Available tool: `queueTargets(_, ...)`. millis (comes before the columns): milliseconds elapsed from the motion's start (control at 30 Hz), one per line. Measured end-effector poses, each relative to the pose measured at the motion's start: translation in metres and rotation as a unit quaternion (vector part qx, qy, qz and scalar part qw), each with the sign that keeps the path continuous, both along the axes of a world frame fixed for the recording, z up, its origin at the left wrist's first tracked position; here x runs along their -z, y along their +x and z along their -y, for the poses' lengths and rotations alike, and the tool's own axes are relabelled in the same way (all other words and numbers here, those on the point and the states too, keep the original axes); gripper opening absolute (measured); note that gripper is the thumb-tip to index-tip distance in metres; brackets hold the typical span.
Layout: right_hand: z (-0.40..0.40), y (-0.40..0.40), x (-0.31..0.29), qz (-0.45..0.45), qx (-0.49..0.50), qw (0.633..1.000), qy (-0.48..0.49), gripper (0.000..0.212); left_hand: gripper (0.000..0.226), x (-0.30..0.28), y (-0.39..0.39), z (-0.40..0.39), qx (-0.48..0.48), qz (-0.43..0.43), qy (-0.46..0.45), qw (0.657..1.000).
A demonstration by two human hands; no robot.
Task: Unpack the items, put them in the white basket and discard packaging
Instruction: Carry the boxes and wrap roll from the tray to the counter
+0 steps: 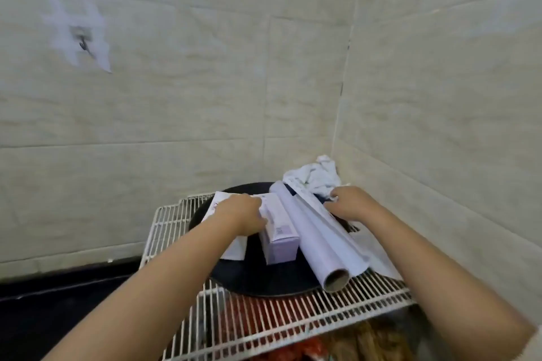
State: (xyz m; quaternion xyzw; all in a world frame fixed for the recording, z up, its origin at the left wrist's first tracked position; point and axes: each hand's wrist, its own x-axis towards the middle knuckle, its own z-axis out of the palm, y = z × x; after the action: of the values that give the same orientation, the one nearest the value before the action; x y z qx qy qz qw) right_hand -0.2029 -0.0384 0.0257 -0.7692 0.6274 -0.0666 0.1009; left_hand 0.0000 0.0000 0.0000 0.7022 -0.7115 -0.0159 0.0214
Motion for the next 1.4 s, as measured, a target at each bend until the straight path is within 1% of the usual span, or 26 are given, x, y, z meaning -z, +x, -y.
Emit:
queueTargets(33, 0.007, 0.001, 0.001, -0.009, 0.001, 1.0, 0.03, 0.04, 0.036, 0.0, -0.002, 0.004, 0.003, -0.002, 0.014, 1.0)
queueTargets(133, 0.023, -0.002, 0.007, 0.051, 0.03, 0.991, 0.123, 0.036, 0.034, -0.001, -0.003, 0.015, 0.003, -0.012, 0.015, 1.0)
queueTargets(200, 0.03, 0.002, 0.013, 0.078, 0.022, 0.984, 0.162, 0.034, 0.034, 0.004, 0.004, 0.023, -0.007, -0.024, 0.012, 1.0)
queueTargets(300, 0.029, 0.009, 0.021, 0.079, -0.025, 0.981, 0.174, 0.033, 0.04, 0.017, 0.017, 0.025, -0.039, -0.017, -0.021, 0.999)
queueTargets(367, 0.028, 0.015, 0.027, 0.072, -0.042, 0.981, 0.177, 0.043, 0.046, 0.025, 0.023, 0.025, -0.075, 0.0, -0.033, 0.997)
queueTargets(400, 0.028, 0.019, 0.029, 0.079, -0.038, 0.978, 0.189, 0.044, 0.049, 0.028, 0.024, 0.023, -0.09, 0.0, -0.029, 0.995)
queueTargets(433, 0.029, 0.022, 0.032, 0.094, -0.035, 0.974, 0.205, 0.042, 0.051, 0.029, 0.026, 0.023, -0.104, -0.008, -0.022, 0.994)
queueTargets(500, 0.03, 0.026, 0.034, 0.132, -0.022, 0.962, 0.239, 0.035, 0.057, 0.026, 0.028, 0.024, -0.131, -0.045, 0.006, 0.99)
queueTargets(533, 0.029, 0.027, 0.032, 0.147, -0.009, 0.958, 0.247, 0.036, 0.061, 0.023, 0.029, 0.024, -0.142, -0.061, 0.022, 0.988)
queueTargets(633, 0.03, 0.027, 0.035, 0.175, 0.005, 0.949, 0.263, 0.051, 0.07, 0.021, 0.031, 0.026, -0.153, -0.083, 0.039, 0.984)
queueTargets(667, 0.03, 0.026, 0.037, 0.188, 0.011, 0.945, 0.269, 0.051, 0.072, 0.022, 0.032, 0.027, -0.154, -0.085, 0.04, 0.984)
queueTargets(700, 0.031, 0.026, 0.04, 0.201, 0.015, 0.94, 0.275, 0.049, 0.074, 0.023, 0.033, 0.028, -0.156, -0.085, 0.041, 0.983)
queueTargets(833, 0.031, 0.021, 0.049, 0.247, 0.046, 0.921, 0.299, 0.023, 0.076, 0.028, 0.035, 0.03, -0.152, -0.076, 0.039, 0.985)
queueTargets(867, 0.031, 0.019, 0.048, 0.272, 0.052, 0.911, 0.305, 0.017, 0.077, 0.028, 0.036, 0.031, -0.151, -0.077, 0.041, 0.985)
queueTargets(900, 0.03, 0.017, 0.045, 0.303, 0.057, 0.901, 0.307, 0.016, 0.077, 0.027, 0.036, 0.031, -0.15, -0.076, 0.04, 0.985)
queueTargets(1033, 0.022, 0.007, 0.033, 0.406, 0.083, 0.866, 0.279, 0.028, 0.081, 0.024, 0.036, 0.03, -0.144, -0.067, 0.059, 0.985)
queueTargets(1067, 0.02, 0.005, 0.03, 0.443, 0.081, 0.848, 0.279, 0.03, 0.082, 0.022, 0.035, 0.031, -0.143, -0.063, 0.067, 0.985)
queueTargets(1133, 0.016, -0.001, 0.025, 0.523, 0.079, 0.796, 0.293, 0.032, 0.085, 0.021, 0.033, 0.033, -0.149, -0.054, 0.088, 0.983)
queueTargets(1200, 0.012, -0.005, 0.021, 0.585, 0.075, 0.751, 0.297, 0.035, 0.086, 0.022, 0.031, 0.033, -0.169, -0.066, 0.095, 0.979)
queueTargets(1267, 0.009, -0.007, 0.017, 0.627, 0.081, 0.719, 0.29, 0.039, 0.084, 0.022, 0.029, 0.032, -0.192, -0.091, 0.083, 0.974)
queueTargets(1333, 0.002, -0.004, 0.015, 0.658, 0.075, 0.688, 0.297, 0.049, 0.083, 0.023, 0.03, 0.028, -0.215, -0.122, 0.063, 0.967)
queueTargets(1367, -0.001, -0.002, 0.014, 0.663, 0.068, 0.685, 0.296, 0.048, 0.082, 0.022, 0.028, 0.025, -0.222, -0.137, 0.052, 0.964)
queueTargets(1400, -0.004, 0.001, 0.014, 0.659, 0.058, 0.692, 0.29, 0.044, 0.081, 0.019, 0.026, 0.021, -0.224, -0.147, 0.041, 0.963)
